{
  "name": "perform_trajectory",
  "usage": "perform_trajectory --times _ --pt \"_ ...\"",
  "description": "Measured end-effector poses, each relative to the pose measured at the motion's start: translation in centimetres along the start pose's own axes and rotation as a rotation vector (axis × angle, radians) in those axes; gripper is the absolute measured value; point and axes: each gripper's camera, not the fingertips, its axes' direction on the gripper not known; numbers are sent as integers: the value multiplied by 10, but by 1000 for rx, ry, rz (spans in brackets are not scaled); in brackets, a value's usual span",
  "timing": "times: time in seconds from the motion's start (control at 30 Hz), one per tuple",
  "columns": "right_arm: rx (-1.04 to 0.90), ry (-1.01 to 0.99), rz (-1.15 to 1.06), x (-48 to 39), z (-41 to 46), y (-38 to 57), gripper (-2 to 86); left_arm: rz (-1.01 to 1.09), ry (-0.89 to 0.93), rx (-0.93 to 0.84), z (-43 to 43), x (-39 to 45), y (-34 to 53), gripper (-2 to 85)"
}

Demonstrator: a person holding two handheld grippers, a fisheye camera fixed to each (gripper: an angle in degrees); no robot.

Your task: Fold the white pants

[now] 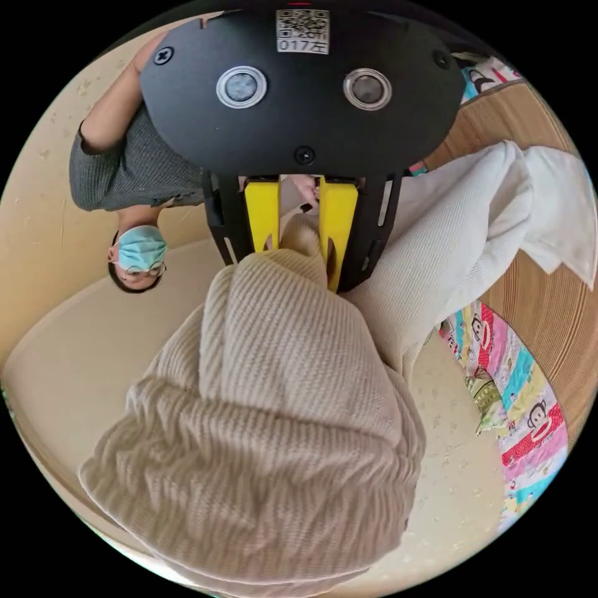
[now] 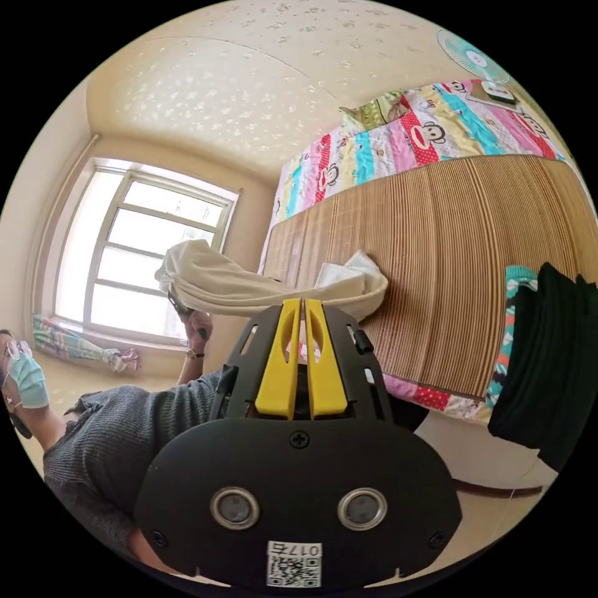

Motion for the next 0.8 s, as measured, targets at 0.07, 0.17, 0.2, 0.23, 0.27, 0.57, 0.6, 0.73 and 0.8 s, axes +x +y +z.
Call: perform_trajectory --times 0.07,0.17,0.2,0.23,0.27,0.57,0.6,0.73,0.8 --pt "18 -97 -53 -7 9 -5 60 75 -193 -191 36 8 8 91" --pt "-34 -286 -223 -43 39 -22 119 151 -259 -407 103 -2 37 92" --pt "-67 -345 -288 -62 53 -30 141 168 -256 -482 133 -10 53 92" --pt "-81 -373 -320 -72 60 -33 147 197 -259 -564 163 -18 72 93" --pt "-93 -425 -389 -92 69 -40 161 214 -262 -604 178 -22 82 94" --pt "103 -430 -238 -74 45 -69 164 313 -506 -875 304 -101 210 97" --pt "156 -420 -226 -65 34 -67 157 310 -521 -873 309 -112 223 96" --pt "150 -401 -210 -46 25 -79 146 323 -552 -923 340 -146 270 95" --pt "133 -330 -186 -39 30 -86 137 359 -544 -971 362 -155 290 96"
